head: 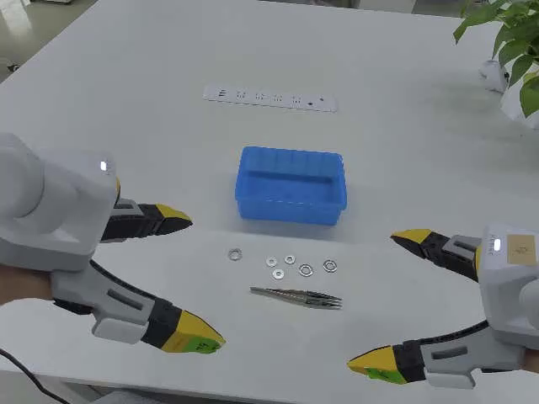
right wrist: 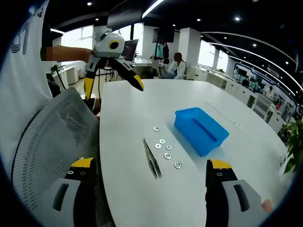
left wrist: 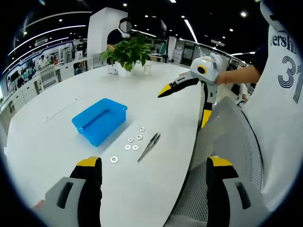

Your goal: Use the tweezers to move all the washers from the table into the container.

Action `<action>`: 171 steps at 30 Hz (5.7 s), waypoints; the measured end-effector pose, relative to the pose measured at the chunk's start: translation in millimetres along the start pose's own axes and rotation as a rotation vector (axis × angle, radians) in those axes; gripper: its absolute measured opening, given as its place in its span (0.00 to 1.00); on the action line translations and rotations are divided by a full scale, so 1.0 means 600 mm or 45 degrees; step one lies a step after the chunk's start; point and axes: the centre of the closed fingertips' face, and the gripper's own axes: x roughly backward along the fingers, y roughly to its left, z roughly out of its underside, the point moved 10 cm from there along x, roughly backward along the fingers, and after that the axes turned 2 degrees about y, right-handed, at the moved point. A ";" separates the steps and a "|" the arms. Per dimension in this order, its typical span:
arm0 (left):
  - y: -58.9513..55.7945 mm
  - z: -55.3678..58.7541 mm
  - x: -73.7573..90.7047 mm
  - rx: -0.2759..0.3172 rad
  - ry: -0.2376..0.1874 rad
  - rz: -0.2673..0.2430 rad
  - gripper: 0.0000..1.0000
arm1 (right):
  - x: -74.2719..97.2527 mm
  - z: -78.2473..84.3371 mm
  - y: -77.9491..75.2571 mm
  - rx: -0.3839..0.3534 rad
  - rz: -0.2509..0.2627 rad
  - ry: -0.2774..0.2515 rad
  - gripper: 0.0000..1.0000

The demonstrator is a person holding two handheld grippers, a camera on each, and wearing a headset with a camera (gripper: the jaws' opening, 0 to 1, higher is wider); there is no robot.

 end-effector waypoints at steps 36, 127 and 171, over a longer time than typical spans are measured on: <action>-0.002 0.012 -0.009 0.006 0.030 0.015 0.96 | -0.002 0.003 -0.003 -0.029 0.009 0.003 0.91; 0.052 0.050 -0.196 -0.105 0.213 0.174 0.47 | -0.173 0.025 -0.032 0.105 -0.285 0.279 0.29; 0.070 0.038 -0.209 -0.211 0.346 0.260 0.07 | -0.188 0.022 -0.022 0.248 -0.303 0.306 0.08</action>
